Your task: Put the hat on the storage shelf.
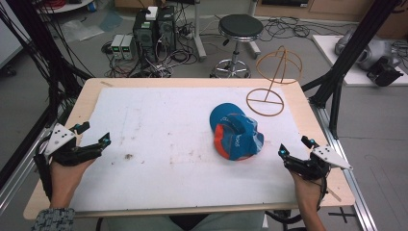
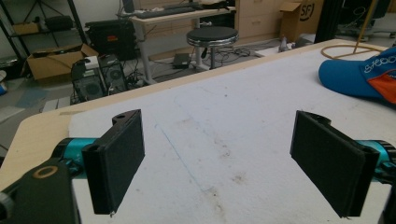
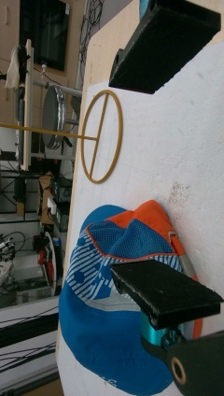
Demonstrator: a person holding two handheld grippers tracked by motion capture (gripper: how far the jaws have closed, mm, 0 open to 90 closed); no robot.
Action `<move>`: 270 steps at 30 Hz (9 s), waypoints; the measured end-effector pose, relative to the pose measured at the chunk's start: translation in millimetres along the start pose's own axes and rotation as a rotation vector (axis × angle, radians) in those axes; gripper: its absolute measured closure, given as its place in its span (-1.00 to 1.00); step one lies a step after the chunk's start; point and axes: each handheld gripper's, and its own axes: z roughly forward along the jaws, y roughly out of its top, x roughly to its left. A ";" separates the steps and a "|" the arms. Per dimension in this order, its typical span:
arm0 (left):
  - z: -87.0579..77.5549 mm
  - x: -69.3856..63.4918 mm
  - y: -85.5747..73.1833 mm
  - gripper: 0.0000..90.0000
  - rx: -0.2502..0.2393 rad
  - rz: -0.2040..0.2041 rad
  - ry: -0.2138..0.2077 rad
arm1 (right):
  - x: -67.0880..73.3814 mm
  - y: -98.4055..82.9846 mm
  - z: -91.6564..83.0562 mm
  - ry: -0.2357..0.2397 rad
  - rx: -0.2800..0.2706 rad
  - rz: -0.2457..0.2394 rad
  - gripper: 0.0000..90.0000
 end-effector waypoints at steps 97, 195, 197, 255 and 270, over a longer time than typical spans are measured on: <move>-1.5 3.3 -3.3 -0.58 0.005 -0.031 -0.001 | 87.0 76.8 109.6 0.245 0.069 -0.172 0.99; 2.1 5.4 -10.0 -0.58 0.022 -0.058 -0.033 | -50.0 278.1 155.1 0.072 -0.105 -0.335 0.99; 2.0 5.1 -9.8 -0.58 0.022 -0.058 -0.035 | -52.7 270.6 157.6 0.067 -0.083 -0.323 0.99; 1.8 5.5 -12.0 -0.58 0.030 -0.063 -0.040 | -63.7 227.1 182.9 0.024 0.154 -0.240 0.98; 2.1 5.1 -11.8 -0.58 0.030 -0.061 -0.041 | -60.6 224.7 189.8 -0.009 0.159 -0.244 0.82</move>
